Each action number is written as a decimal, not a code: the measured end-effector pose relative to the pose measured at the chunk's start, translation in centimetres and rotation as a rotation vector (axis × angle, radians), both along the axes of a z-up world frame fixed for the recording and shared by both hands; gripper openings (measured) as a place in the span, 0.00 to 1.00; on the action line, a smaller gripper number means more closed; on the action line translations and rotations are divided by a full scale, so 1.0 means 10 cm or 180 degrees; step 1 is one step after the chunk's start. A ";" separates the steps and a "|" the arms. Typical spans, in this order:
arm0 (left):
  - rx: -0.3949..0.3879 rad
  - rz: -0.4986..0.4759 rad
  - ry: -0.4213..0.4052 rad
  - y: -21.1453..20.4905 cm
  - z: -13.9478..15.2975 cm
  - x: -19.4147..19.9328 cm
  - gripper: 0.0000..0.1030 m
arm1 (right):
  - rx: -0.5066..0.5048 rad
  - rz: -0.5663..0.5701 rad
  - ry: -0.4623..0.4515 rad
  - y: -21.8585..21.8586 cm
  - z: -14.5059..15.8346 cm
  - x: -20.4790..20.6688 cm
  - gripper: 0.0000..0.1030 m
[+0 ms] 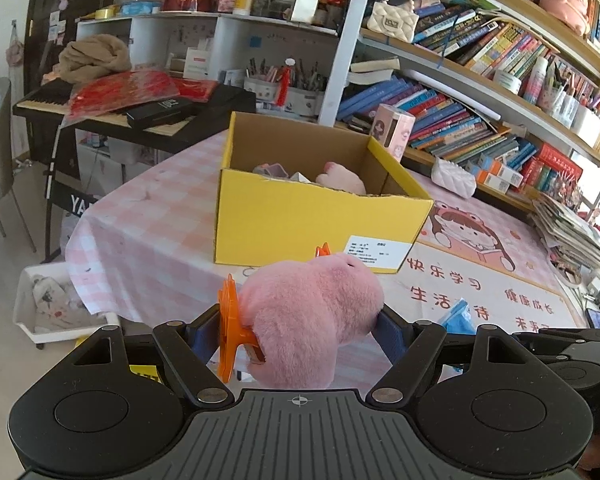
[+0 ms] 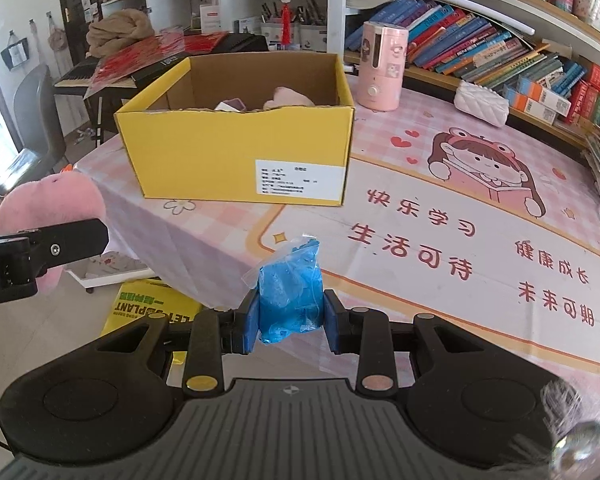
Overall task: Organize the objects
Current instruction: 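Carry the pink plush and blue toy with both tools over the yellow box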
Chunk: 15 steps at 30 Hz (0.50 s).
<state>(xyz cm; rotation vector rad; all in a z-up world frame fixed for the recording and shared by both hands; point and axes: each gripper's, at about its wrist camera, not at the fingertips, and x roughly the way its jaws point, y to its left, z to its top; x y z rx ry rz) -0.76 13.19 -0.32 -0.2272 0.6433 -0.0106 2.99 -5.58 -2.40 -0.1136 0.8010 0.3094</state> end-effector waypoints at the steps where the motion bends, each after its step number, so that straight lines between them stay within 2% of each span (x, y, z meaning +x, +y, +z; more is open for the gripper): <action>1: -0.0002 0.0001 -0.0008 0.01 0.00 0.00 0.76 | -0.0004 0.0004 -0.0004 0.01 0.00 0.00 0.29; 15: -0.0098 0.0099 -0.0072 0.15 0.03 -0.03 0.76 | -0.0097 0.0189 -0.0061 0.20 0.06 -0.01 0.29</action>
